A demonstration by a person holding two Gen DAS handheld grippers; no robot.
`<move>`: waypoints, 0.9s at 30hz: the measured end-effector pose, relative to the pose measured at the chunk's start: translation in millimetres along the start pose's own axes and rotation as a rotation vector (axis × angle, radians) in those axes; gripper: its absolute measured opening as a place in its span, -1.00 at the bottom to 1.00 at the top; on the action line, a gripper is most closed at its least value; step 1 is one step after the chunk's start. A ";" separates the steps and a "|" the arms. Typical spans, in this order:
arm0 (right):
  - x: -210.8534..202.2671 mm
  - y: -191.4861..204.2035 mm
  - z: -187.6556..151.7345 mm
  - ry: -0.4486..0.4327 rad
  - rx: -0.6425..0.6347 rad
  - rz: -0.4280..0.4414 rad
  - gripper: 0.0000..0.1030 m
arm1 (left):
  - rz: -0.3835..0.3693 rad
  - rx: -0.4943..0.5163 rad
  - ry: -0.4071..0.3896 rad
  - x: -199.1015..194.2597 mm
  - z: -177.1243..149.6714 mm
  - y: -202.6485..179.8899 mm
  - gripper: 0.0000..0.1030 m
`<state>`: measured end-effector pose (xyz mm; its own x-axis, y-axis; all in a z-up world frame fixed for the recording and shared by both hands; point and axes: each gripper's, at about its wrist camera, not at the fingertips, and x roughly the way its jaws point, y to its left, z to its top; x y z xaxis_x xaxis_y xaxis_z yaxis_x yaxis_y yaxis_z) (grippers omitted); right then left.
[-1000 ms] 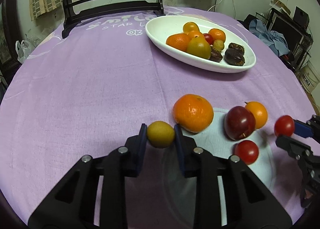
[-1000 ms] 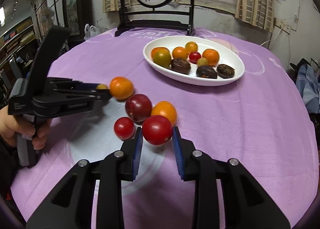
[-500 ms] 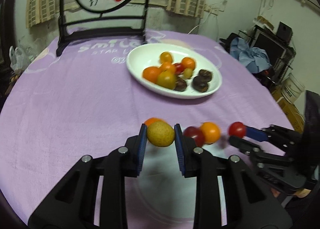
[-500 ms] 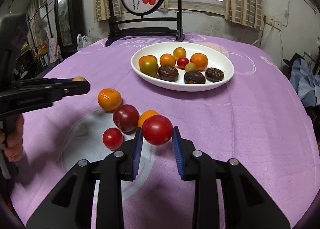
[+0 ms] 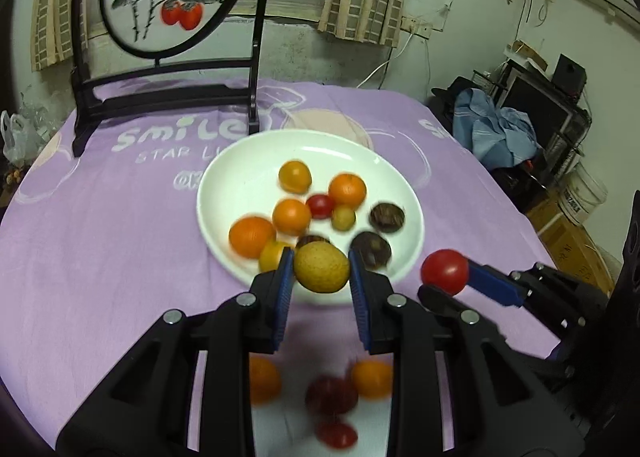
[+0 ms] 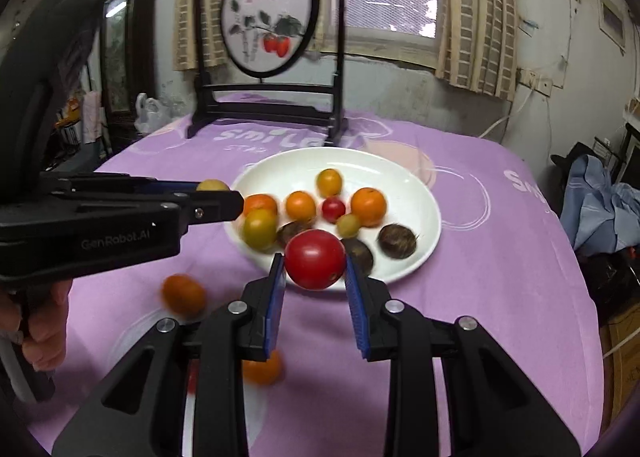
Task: Organize fruits
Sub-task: 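Carry both fruits over the plate and open both tools to release, then grasp another red cherry tomato with the right tool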
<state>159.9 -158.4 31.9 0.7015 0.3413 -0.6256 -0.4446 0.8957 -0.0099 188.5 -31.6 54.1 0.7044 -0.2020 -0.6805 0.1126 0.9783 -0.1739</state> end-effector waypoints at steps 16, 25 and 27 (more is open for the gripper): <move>62.4 -12.0 11.7 0.042 0.031 -0.006 0.09 | 0.068 -0.052 -0.011 50.4 17.3 23.1 0.33; 29.3 -1.4 -4.3 0.047 -0.032 -0.024 0.09 | 0.095 0.002 -0.032 17.7 -6.0 22.6 0.49; 21.3 1.8 -11.3 0.053 -0.035 -0.018 0.09 | 0.087 -0.013 -0.022 11.3 -13.0 25.6 0.49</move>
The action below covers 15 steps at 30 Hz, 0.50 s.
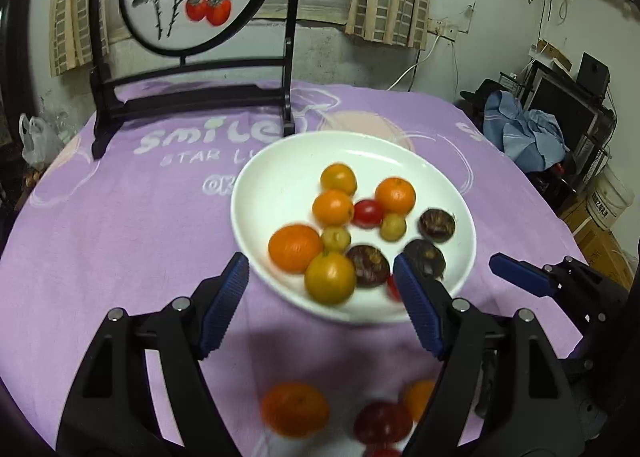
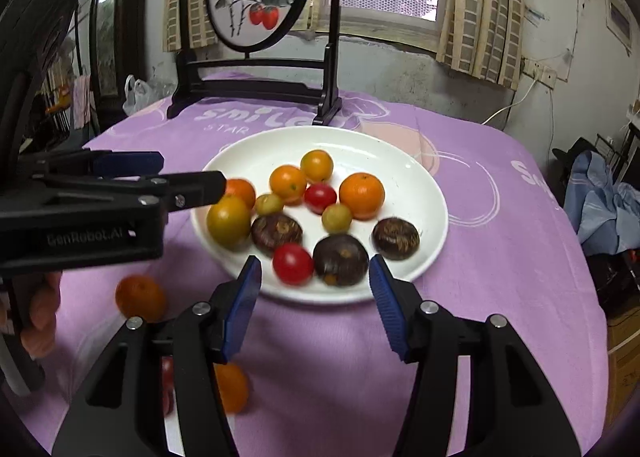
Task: Organize fruits
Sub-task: 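Grasp another red cherry tomato with the right tool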
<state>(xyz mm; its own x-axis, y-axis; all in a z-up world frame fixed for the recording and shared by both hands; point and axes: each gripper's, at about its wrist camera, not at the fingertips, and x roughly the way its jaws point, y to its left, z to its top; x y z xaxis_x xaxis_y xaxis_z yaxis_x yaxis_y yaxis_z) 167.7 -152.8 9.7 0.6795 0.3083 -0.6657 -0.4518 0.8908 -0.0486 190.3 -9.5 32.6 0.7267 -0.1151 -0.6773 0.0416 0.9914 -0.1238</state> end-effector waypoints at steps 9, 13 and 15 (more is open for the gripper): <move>-28.0 16.0 -36.1 0.027 -0.003 0.054 0.09 | 0.005 -0.052 0.031 -25.7 -46.0 23.2 0.52; -33.3 21.2 -50.7 0.039 0.008 0.071 0.09 | 0.002 -0.071 0.044 -30.2 -62.1 29.7 0.52; -34.3 24.0 -57.1 0.049 0.018 0.079 0.09 | 0.007 -0.066 0.048 -30.8 -66.8 30.5 0.52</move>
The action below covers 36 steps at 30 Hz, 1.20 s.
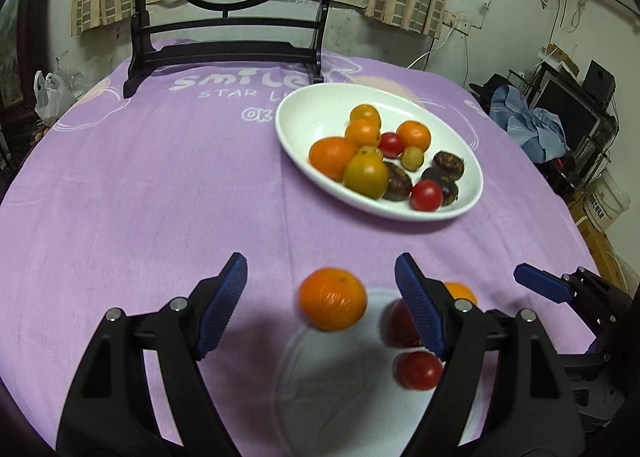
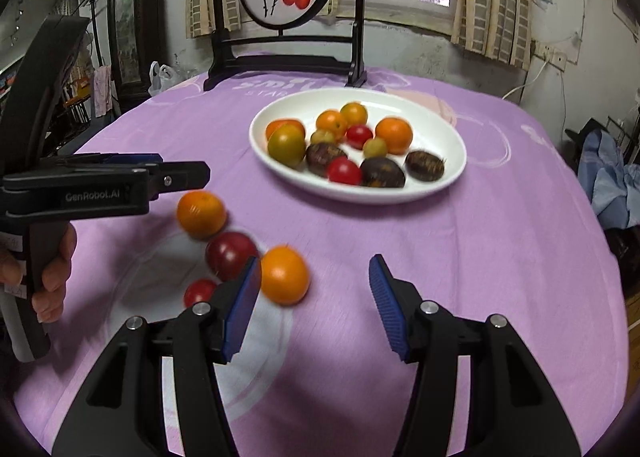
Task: Organize fruits
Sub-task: 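Grasp another red cherry tomato with the right tool, then grasp the mandarin with the left tool while the right tool holds the tomato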
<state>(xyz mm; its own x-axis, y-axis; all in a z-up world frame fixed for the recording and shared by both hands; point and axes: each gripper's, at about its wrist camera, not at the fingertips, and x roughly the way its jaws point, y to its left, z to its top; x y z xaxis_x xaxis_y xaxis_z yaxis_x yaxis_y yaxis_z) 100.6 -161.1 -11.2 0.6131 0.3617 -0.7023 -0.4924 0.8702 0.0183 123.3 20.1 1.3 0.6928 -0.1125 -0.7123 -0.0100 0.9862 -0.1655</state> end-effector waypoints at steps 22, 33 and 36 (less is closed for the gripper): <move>25.3 72.7 -13.3 0.114 -0.154 0.095 -0.14 | -0.010 -0.039 0.003 5.1 -10.3 20.4 0.57; 18.2 49.8 -15.4 0.123 -0.086 0.114 -0.48 | -0.009 -0.005 0.026 11.2 -15.3 13.7 0.59; 11.4 33.9 -20.3 0.116 -0.045 0.113 -0.48 | 0.005 0.021 0.043 17.8 -18.8 9.9 0.59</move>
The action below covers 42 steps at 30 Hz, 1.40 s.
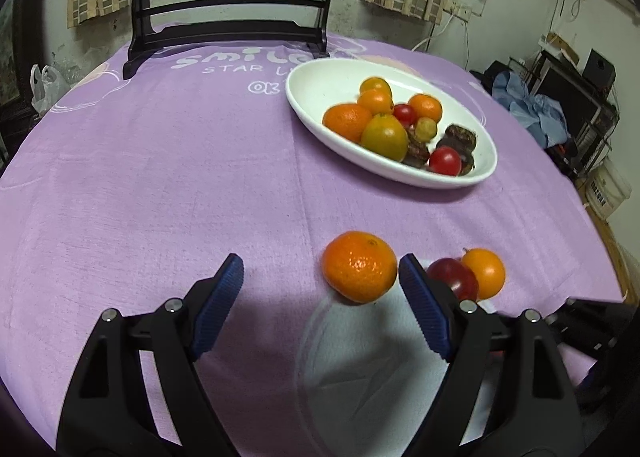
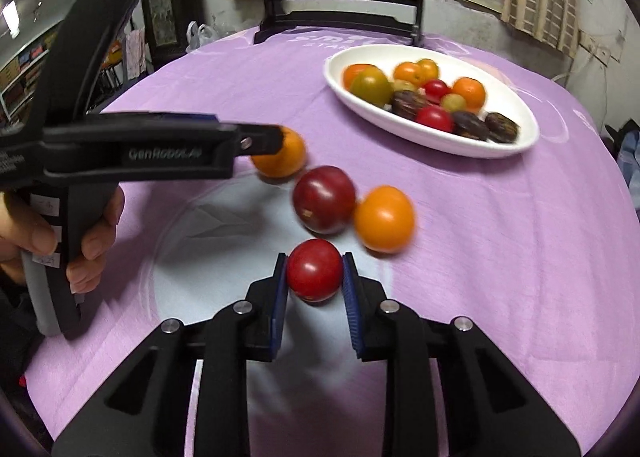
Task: Organize fruits
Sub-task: 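Grasp the mandarin with the left tool while the right tool holds the tomato, then lower the mandarin and tomato onto the plate and open both tools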
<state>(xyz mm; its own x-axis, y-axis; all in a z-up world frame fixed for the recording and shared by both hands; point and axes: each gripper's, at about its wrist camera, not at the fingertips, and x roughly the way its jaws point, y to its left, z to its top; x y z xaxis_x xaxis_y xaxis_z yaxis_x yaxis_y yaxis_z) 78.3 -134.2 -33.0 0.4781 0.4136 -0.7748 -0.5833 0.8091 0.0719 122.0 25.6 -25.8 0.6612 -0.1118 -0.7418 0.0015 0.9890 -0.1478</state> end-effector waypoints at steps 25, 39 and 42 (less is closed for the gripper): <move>-22.4 -18.3 -4.4 -0.064 0.067 0.061 -0.48 | -0.041 0.040 0.039 15.5 -9.9 -24.8 -0.10; -28.1 -20.3 -4.3 -0.090 0.077 0.059 -0.48 | -0.003 0.097 0.045 5.2 -18.3 -28.1 -0.14; -29.8 -21.1 -3.5 -0.109 0.082 0.057 -0.48 | -0.003 0.091 0.022 -5.5 -14.7 -28.3 -0.14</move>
<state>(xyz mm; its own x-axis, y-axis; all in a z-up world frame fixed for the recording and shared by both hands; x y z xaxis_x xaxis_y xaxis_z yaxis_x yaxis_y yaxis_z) 74.1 -165.1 -13.6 0.5168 0.4987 -0.6959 -0.5580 0.8127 0.1679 107.3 -3.1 -27.1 0.6443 -0.1157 -0.7560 0.0721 0.9933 -0.0905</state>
